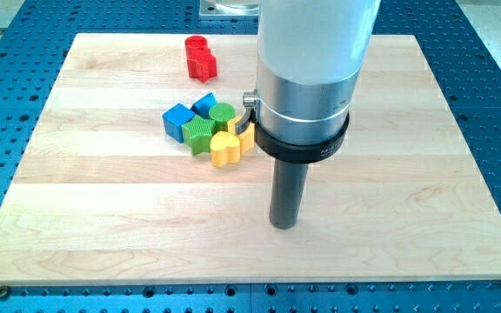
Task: Point your arm parallel right to the group of blocks
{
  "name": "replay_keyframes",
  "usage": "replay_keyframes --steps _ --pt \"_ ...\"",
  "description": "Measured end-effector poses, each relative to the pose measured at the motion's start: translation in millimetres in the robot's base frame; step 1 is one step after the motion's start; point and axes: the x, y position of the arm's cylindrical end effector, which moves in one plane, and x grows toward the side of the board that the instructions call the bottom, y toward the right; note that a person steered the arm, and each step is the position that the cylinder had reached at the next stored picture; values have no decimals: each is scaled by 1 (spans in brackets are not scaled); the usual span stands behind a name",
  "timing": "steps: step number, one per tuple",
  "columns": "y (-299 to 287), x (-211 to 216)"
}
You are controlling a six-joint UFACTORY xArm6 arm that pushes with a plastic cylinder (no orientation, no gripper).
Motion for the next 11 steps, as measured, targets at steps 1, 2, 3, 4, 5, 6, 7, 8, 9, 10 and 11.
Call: replay_keyframes --steps 1,2,3,4,5,6,7,8,9,10,11 --pt "0 -1" --pt "1 -1" --pt "1 -1" --pt "1 -2" --pt "1 -2" --pt "22 -13" --pt "53 -71" --pt "24 -106" --pt "21 -100" --pt "21 -94" --pt "21 -94"
